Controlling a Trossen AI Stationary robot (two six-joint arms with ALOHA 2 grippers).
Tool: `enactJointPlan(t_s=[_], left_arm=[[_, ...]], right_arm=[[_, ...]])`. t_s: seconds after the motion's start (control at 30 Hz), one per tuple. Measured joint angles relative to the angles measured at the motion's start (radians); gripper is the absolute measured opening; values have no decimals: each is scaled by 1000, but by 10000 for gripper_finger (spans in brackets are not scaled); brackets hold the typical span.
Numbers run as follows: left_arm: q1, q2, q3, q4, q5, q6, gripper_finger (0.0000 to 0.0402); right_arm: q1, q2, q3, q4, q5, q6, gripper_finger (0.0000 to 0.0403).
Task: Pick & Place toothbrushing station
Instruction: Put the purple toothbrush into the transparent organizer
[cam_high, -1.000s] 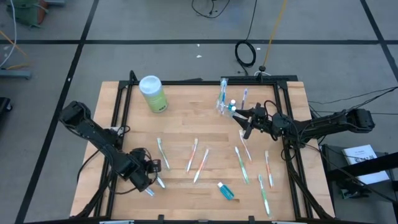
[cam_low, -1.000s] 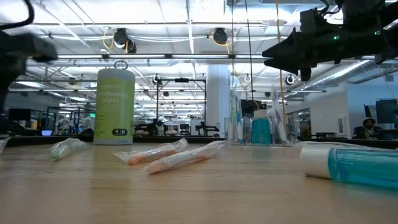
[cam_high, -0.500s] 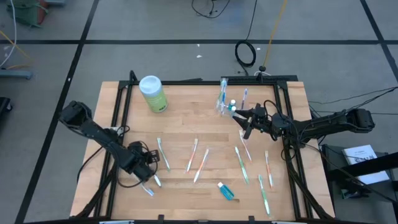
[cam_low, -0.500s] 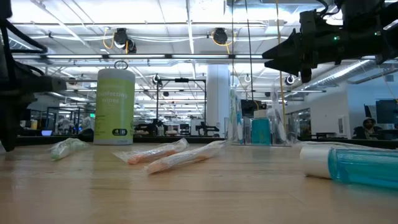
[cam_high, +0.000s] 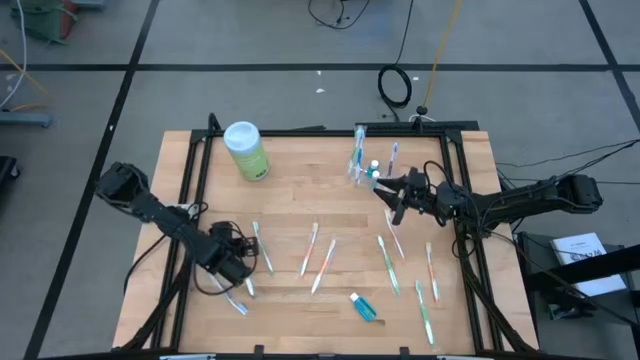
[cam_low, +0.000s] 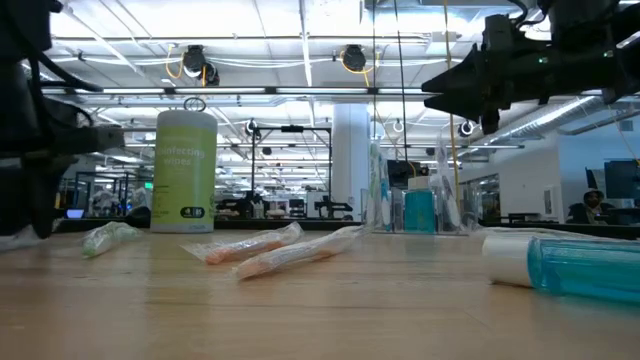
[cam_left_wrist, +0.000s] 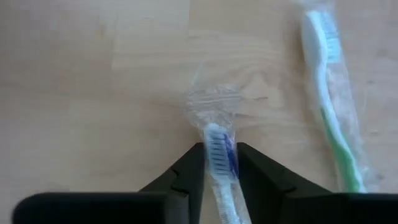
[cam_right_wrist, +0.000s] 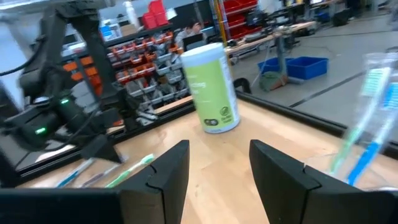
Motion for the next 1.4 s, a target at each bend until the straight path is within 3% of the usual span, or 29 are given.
enactJointPlan(t_s=[0.33, 0.57, 0.97, 1.13, 1.4], left_arm=[[64, 0, 1, 35, -233, 179, 29], [108, -1, 2, 157, -410, 380, 11], [215, -88, 27, 205, -482, 671, 10], [247, -128, 52, 346, -541, 927, 10], [301, -144, 54, 852, -500, 1505, 10]], right_arm=[[0, 0, 0, -20, -162, -48, 160], [0, 0, 0, -105, -160, 37, 160], [94, 0, 0, -227, -160, 136, 160], [175, 0, 0, -226, -159, 136, 160], [298, 1, 0, -220, -128, 184, 160]])
